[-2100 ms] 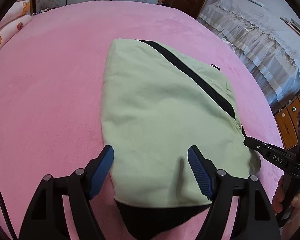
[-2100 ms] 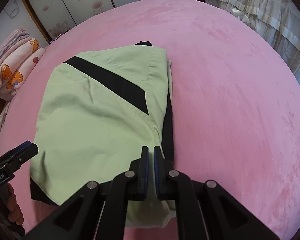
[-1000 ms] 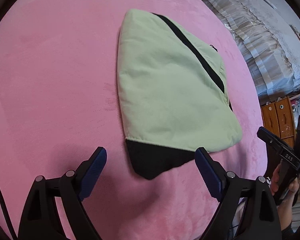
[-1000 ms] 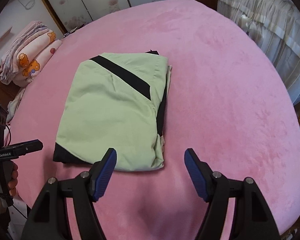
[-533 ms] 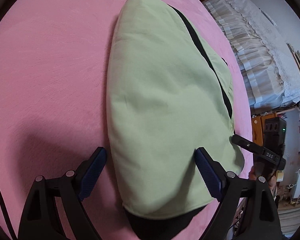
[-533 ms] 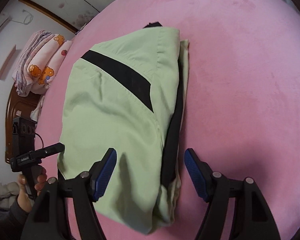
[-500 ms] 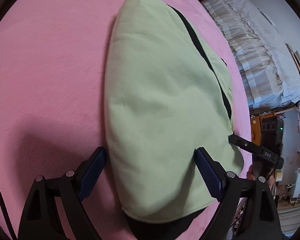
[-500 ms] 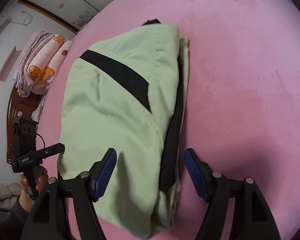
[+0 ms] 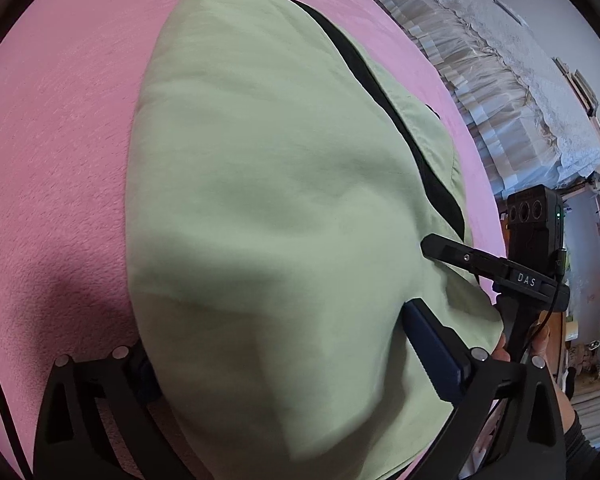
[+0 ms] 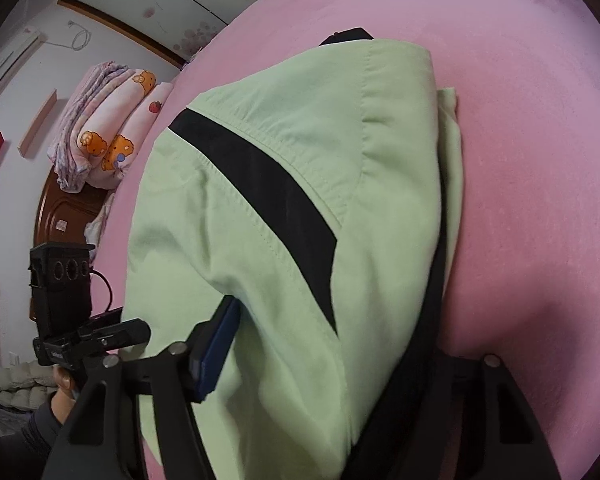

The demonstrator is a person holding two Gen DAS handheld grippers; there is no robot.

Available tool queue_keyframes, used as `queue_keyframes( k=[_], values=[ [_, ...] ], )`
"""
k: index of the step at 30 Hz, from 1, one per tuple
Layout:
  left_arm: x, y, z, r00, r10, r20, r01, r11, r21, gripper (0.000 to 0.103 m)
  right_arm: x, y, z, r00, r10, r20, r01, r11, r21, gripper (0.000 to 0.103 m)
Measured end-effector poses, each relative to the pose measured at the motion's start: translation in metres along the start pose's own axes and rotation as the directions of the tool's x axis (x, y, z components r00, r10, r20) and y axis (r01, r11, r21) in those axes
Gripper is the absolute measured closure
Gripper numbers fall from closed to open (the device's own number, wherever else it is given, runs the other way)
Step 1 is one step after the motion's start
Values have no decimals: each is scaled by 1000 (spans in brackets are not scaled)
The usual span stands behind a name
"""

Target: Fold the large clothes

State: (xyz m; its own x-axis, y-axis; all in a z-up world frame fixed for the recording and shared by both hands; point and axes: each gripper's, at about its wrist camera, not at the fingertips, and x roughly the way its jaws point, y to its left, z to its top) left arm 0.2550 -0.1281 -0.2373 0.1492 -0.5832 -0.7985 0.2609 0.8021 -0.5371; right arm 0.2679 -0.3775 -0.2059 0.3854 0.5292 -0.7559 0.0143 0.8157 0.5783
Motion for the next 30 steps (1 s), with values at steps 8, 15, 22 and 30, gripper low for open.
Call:
queue_keyframes(
  k=[8,15,22,30],
  values=[
    [0,-7,1,997,80,9,-80,997,-3,6,-5,0,-4,999,-42,25,41,999,9,76],
    [-18,-30,-2,983,170,71,-173,984,37,47,-9,21,-4,992,-117,38,117,993,-13,88],
    [-50,-55,-6,970,205,127,-216,973,78,66,-24,70,-11,977,-196,84,201,978,-56,92],
    [-102,-69,-45,958,236,165,-257,958,123,68,-39,116,-47,978,-195,78,201,977,-68,93]
  ],
)
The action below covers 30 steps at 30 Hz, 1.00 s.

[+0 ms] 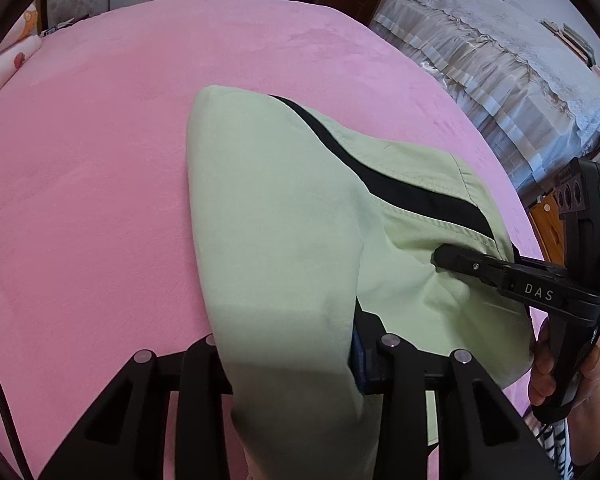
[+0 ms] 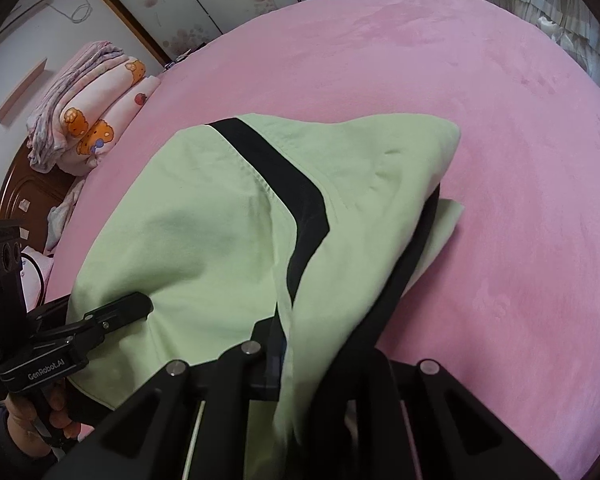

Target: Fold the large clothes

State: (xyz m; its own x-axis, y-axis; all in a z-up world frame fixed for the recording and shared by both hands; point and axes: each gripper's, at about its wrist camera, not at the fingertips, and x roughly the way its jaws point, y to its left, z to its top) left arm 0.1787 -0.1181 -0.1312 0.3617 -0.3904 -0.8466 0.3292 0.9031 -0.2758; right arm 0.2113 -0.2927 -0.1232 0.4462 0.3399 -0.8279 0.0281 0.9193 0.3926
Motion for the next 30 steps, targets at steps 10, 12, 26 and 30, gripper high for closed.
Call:
queue_keyframes(
  k=[10,12,26,30],
  values=[
    [-83,52,-62,1000,27,4,-26,998,-53,69,-12,91,-55,997,60,-41,-63,997,-52,93],
    [-100,69,-70,999,36,13,-35,997,-67,69,-10,114,-59,995,80,-52,-83,994,-65,93],
    [-178,230,-24,979,175,108,-164,981,-106,69,59,278,12,985,165,-53,-172,963,-207,93],
    [-163,266,35,971,186,148,-176,981,-81,69,84,302,63,986,167,0,-163,963,-213,93]
  ],
)
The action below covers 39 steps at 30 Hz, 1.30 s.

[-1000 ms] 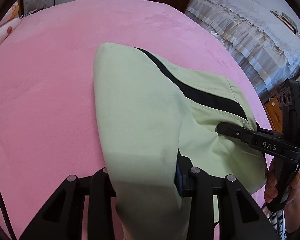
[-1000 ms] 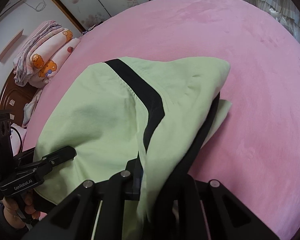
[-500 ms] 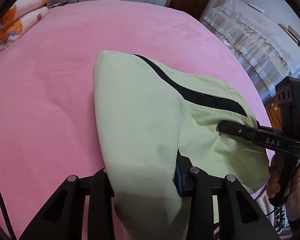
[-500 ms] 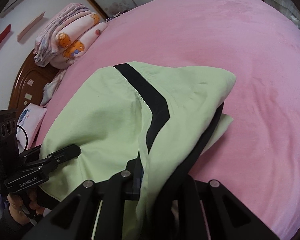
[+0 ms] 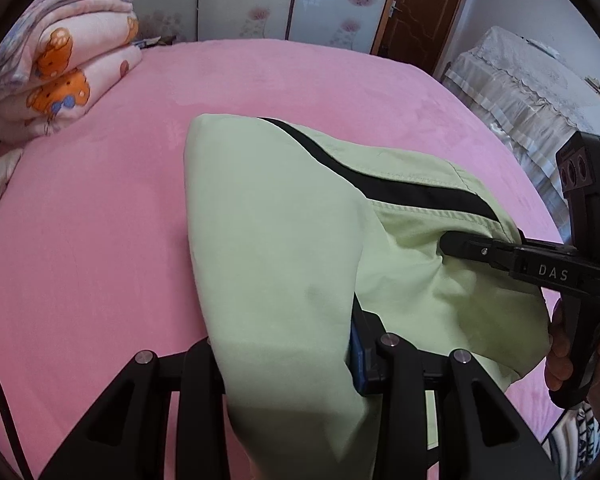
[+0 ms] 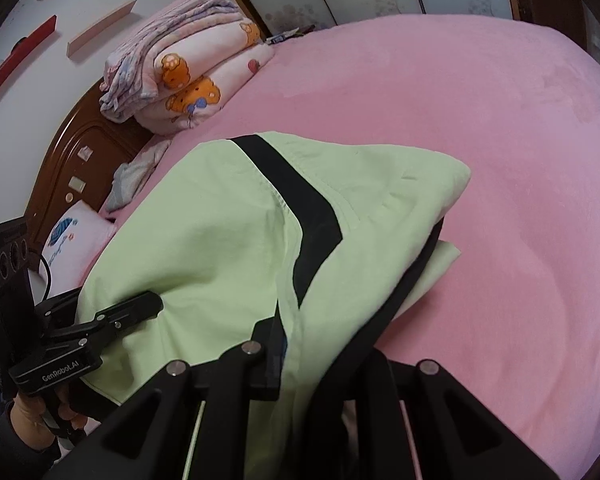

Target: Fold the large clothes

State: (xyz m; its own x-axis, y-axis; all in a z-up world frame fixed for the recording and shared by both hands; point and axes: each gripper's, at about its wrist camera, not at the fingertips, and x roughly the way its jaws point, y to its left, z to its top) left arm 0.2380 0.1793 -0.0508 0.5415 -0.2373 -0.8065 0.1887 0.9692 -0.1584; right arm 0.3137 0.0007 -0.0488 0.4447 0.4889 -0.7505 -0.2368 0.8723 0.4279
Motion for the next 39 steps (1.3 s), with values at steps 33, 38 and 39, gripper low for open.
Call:
queue_keyframes(
  k=[33,38,39],
  values=[
    [194,105,118,972,219,91,-209,973,-102,66,108,-46,99,962,-190,198,209,975,-78,56],
    [199,63,77,967,253,35,-250,966,-72,67,142,-10,72,964,-238,117,257,950,-177,83],
    [203,63,72,962,273,23,-271,961,-64,67,152,-13,69,958,-271,95,284,943,-171,83]
  ],
)
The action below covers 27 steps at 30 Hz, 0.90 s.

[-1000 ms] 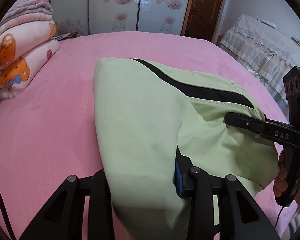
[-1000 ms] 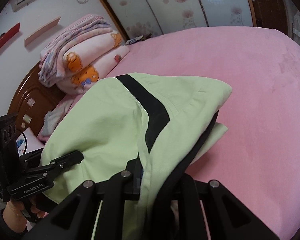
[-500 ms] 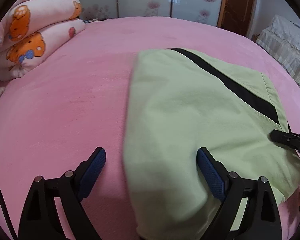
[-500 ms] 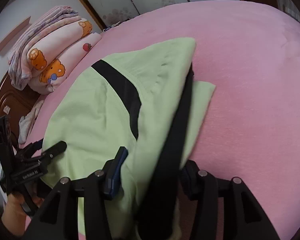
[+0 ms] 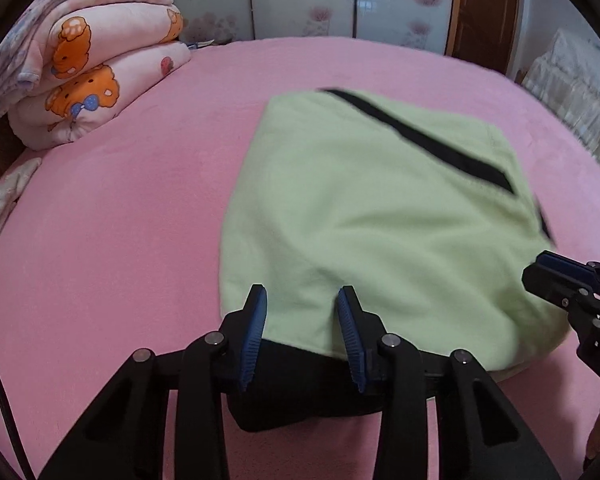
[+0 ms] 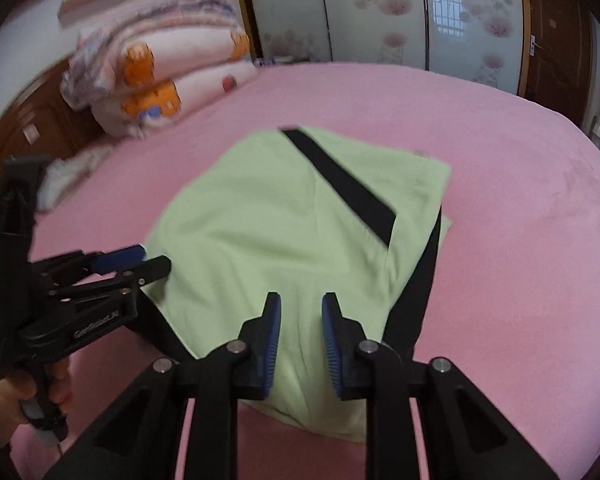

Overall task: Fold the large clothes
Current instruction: 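Release the bundle and withdraw both tools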

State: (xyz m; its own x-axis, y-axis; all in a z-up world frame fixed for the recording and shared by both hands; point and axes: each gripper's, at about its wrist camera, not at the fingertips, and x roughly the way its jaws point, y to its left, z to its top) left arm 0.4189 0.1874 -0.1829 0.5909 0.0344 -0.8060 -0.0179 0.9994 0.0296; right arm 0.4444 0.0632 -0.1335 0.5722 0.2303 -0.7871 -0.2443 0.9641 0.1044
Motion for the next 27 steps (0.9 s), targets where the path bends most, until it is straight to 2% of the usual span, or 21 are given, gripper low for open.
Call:
queue_keyframes(
  k=[1,2,4,5,7,8,9,11,12,18,21,24,26,27],
  values=[
    [3,-1,-5,1000,15,-8,-15,1000,17,67,12,-6,-6,998,-45,-34,45,999,13,85],
    [5,0,-7,1000,23,-8,-23,999,33,67,18,-14,-12,996,-72,-55,73,997,31,95],
    [1,-3,-9,1000,23,-3,-23,998,59,67,19,-37,-24,998,-25,-63,32,994,102,98],
    [1,-2,-8,1000,24,-6,-24,998,63,67,16,-45,-28,998,-10,-62,18,992,122,103],
    [-4,-4,-6,1000,27,-9,-26,998,62,66,5,-54,-32,998,5,-62,4,991,137,103],
    [-6,-4,-5,1000,21,-10,-20,998,55,59,1,-54,-33,998,3,-62,6,991,136,103],
    [-12,-7,-6,1000,11,-11,-10,999,42,47,-7,-55,-34,998,8,-60,1,991,135,103],
    [-25,-12,-9,1000,1,-2,-1,1000,13,34,-18,-58,-35,998,6,-60,2,990,138,102],
    [-32,-15,-10,1000,-7,6,7,1000,6,31,-25,-61,-37,998,5,-62,4,990,143,100],
    [-84,-38,-17,999,-30,17,30,1000,-3,19,-75,-65,-39,998,-15,-58,23,989,144,100],
    [-112,-47,-21,999,-34,17,34,999,-14,18,-99,-65,-40,997,-24,-72,35,988,153,100],
    [-139,-56,-24,999,-33,-1,33,999,-28,14,-129,-74,-43,996,-37,-84,53,980,193,91],
    [-154,-62,-27,998,-47,-29,46,998,-40,13,-147,-79,-45,996,-53,-72,67,976,209,75],
    [-163,-65,-30,998,-46,-40,44,998,-48,13,-158,-81,-47,996,-61,-61,73,974,213,71]
  ],
)
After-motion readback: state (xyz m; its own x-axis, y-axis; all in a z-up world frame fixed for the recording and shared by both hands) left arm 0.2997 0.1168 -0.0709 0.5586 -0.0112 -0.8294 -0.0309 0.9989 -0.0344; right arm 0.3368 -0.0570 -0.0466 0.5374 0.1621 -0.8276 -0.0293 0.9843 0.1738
